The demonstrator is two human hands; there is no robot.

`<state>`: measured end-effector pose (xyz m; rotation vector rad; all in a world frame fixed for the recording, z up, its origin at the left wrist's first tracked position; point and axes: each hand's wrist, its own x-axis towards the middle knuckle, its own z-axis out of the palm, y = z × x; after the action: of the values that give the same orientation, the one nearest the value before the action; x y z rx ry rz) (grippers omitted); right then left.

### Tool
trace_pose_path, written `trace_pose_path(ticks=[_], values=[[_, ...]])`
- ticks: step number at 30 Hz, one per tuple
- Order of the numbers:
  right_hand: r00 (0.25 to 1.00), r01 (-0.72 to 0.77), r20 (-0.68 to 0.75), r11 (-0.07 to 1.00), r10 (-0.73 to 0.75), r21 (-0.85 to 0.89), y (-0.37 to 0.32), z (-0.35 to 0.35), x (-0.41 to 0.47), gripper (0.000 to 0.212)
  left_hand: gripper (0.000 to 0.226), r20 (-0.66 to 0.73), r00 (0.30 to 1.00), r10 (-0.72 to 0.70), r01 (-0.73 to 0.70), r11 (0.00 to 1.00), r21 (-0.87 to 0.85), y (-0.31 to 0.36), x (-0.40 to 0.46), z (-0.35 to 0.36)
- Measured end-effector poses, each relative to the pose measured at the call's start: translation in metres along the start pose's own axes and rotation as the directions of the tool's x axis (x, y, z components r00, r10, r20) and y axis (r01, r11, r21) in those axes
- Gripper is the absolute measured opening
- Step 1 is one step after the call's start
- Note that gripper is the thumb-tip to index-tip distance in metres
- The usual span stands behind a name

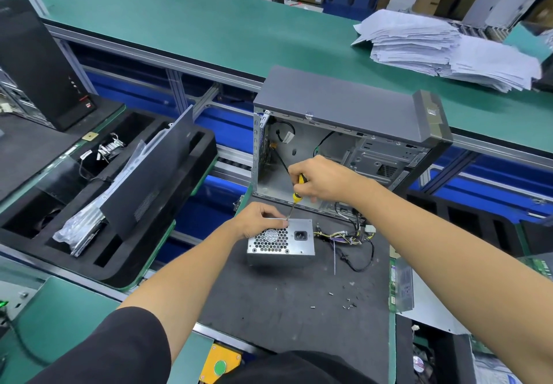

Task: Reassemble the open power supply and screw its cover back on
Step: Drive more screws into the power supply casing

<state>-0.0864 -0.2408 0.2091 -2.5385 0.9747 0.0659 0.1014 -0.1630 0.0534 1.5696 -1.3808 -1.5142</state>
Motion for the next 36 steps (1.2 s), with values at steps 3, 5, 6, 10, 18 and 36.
trace_pose_path(ticks=[3,5,6,10,18,36], values=[[1.000,-0.005,0.009,1.000,0.005,0.021,0.002,0.000,0.003,0.013,0.019,0.012,1.000,0.000,0.000,1.000,-0.007,0.001,0.001,-0.001],[1.000,-0.013,0.006,1.000,0.013,0.025,0.003,0.000,0.005,0.012,0.019,0.018,1.000,0.017,-0.017,1.000,-0.011,0.002,0.001,0.000],[1.000,-0.013,0.004,1.000,0.013,0.025,0.004,0.000,0.006,0.012,0.019,0.019,1.000,0.023,-0.023,1.000,-0.011,0.002,0.000,0.000],[0.999,0.031,0.030,0.999,-0.031,-0.007,0.001,-0.003,0.009,0.014,0.019,0.018,1.000,0.018,-0.018,1.000,-0.008,0.001,0.000,-0.001],[0.969,0.248,0.097,0.876,-0.229,-0.414,-0.015,-0.007,0.020,0.022,0.009,-0.008,1.000,0.027,-0.027,0.999,-0.026,-0.001,0.001,0.001],[0.945,0.319,0.191,0.884,-0.267,-0.342,-0.017,-0.016,0.014,0.018,0.010,-0.005,1.000,0.014,-0.014,1.000,-0.016,-0.004,0.002,-0.001]])
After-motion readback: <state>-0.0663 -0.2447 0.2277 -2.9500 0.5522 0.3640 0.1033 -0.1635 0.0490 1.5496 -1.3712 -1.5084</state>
